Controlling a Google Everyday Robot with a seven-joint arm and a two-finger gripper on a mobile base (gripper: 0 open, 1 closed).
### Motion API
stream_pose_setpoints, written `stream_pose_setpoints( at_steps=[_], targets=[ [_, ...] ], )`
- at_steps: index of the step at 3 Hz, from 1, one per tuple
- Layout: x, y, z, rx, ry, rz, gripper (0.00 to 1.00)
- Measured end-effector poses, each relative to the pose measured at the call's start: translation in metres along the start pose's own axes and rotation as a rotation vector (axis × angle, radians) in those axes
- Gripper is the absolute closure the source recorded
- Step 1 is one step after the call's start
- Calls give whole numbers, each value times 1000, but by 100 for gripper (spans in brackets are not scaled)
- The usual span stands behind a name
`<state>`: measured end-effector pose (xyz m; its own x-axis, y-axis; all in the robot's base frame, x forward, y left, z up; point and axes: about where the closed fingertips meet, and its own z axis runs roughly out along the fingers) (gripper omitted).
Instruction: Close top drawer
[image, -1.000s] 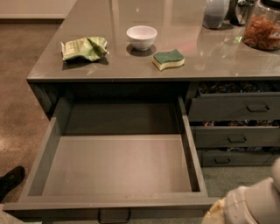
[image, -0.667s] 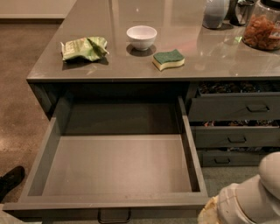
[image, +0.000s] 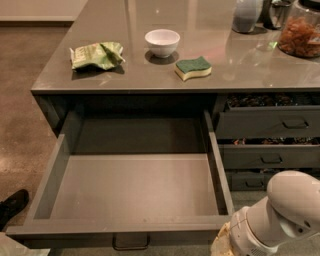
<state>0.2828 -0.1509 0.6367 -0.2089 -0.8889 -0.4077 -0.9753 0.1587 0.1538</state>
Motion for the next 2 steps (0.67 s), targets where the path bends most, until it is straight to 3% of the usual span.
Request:
stream_pose_setpoints(
  at_steps=[2],
  targets=[
    [-42, 6, 43, -83, 49, -106, 100]
  ],
)
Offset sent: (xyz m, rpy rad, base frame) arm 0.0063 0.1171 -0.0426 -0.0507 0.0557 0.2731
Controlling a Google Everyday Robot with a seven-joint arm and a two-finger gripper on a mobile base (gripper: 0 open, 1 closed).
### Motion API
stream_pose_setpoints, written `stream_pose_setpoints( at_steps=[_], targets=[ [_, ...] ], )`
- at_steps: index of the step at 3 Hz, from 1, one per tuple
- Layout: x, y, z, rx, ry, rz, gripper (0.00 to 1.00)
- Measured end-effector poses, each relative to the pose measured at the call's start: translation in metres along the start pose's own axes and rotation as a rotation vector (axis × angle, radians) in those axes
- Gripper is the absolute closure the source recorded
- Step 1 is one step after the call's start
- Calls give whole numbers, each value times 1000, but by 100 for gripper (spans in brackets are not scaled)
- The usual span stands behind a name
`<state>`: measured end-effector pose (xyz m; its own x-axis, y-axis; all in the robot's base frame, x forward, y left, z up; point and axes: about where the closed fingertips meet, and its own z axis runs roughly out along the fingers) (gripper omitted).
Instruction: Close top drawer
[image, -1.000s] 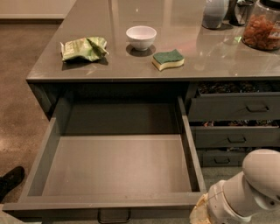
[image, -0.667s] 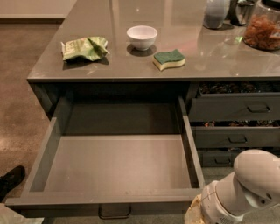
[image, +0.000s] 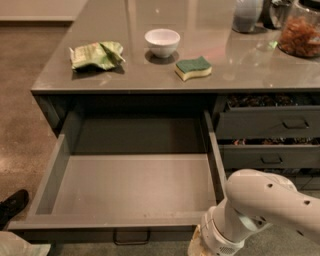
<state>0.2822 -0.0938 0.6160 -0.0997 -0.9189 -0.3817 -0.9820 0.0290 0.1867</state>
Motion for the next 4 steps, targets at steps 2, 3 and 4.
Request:
stream_pose_setpoints(
  at_steps=[2, 3, 4],
  targets=[
    [-35, -8, 14, -2, 33, -85, 100],
    [-59, -16, 14, 29, 48, -134, 100],
    [-91, -34, 6, 95, 67, -193, 100]
  ],
)
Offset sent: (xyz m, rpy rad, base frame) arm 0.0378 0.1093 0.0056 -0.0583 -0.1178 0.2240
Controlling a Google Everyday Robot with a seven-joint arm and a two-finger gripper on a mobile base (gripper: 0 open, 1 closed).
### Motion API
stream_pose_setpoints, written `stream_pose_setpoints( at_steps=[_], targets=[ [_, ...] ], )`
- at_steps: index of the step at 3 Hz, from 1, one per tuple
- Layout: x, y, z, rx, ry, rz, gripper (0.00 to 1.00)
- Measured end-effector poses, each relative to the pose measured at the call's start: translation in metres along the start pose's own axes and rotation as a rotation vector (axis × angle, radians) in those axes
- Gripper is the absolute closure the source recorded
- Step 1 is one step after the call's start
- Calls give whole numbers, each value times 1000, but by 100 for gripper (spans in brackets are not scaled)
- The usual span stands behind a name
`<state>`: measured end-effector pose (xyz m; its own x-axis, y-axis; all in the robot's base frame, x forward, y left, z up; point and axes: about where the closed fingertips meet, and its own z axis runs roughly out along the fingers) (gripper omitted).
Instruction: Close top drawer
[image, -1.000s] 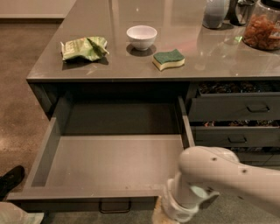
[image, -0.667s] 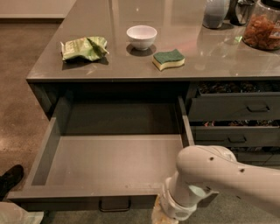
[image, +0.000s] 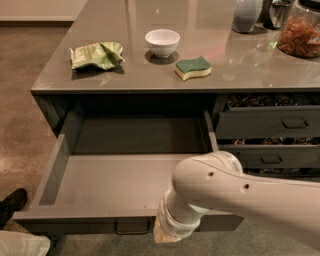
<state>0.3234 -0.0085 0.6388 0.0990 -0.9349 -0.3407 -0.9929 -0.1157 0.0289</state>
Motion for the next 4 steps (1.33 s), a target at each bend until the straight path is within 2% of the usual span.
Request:
stream_pose_setpoints(
  at_steps=[1, 2, 4],
  targets=[
    [-21, -18, -7, 52, 14, -48, 84],
    [-34, -27, -11, 80, 18, -83, 61],
    [-41, -35, -4, 86, 16, -112, 14]
  ],
)
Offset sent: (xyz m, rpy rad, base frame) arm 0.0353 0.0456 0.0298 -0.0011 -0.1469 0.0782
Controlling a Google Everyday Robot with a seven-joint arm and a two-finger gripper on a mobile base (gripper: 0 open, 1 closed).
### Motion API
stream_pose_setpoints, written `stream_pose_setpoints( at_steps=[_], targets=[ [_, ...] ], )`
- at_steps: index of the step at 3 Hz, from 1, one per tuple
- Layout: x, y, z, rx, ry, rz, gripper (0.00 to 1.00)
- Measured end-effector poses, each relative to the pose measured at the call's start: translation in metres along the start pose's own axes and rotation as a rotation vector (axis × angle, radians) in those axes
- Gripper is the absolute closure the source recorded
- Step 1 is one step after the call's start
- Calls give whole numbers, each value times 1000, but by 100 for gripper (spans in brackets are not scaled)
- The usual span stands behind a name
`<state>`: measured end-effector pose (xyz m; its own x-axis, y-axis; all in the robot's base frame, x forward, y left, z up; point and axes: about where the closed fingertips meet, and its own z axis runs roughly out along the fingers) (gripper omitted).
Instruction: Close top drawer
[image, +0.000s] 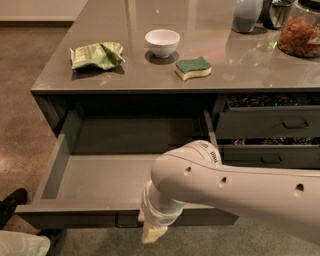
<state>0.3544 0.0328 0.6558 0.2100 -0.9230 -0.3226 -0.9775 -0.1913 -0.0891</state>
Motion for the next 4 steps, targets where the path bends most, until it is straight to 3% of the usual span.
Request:
stream_pose_setpoints(
  at_steps=[1, 4],
  targets=[
    [1, -5, -4, 18, -14, -7, 0],
    [10, -6, -18, 58, -35, -15, 0]
  ],
)
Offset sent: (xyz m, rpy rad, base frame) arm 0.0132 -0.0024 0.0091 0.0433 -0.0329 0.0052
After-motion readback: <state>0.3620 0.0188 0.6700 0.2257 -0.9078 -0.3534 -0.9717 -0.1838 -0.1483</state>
